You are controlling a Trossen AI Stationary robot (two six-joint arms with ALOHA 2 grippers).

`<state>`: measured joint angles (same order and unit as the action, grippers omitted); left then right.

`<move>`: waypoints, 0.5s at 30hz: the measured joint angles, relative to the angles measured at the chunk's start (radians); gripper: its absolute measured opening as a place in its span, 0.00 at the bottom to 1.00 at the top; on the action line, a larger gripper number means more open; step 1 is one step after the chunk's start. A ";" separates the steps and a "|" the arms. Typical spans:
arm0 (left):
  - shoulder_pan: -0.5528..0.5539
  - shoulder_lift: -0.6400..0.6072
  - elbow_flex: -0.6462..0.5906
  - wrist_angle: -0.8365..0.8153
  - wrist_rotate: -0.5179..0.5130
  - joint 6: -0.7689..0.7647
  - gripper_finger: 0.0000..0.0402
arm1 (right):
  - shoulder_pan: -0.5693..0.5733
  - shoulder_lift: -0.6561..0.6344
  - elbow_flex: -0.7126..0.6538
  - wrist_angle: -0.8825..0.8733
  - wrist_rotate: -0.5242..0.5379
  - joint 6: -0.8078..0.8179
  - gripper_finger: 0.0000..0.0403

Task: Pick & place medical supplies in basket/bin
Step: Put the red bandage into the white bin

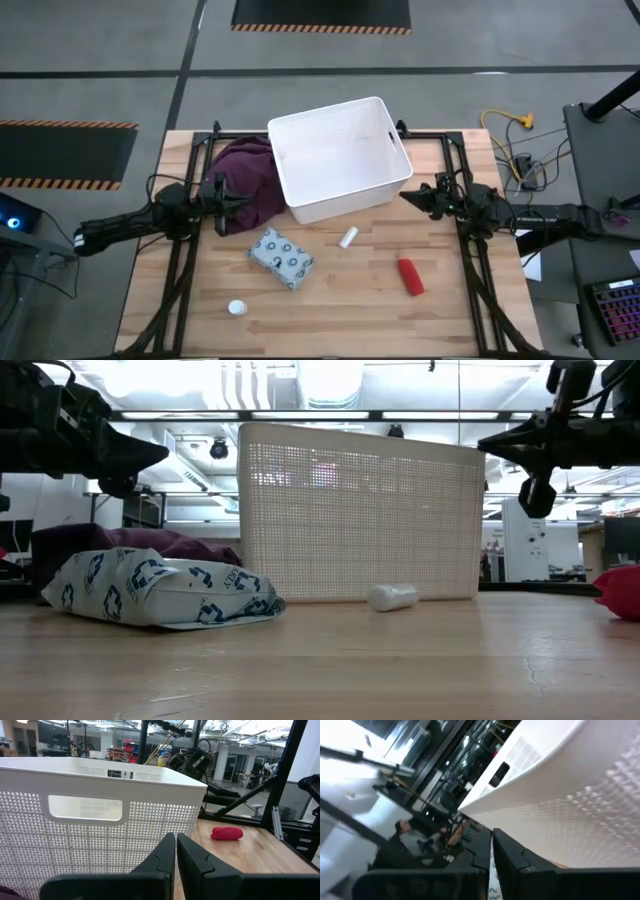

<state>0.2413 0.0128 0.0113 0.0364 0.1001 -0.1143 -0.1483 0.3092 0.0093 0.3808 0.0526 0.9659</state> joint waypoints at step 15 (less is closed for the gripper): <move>0.000 0.000 0.000 0.007 -0.001 0.000 0.00 | 0.208 0.205 0.415 -0.365 -0.049 -0.099 0.43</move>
<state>0.2413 0.0128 0.0113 0.0437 0.0990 -0.1144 0.0602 0.5140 0.4241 0.0155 0.0037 0.8669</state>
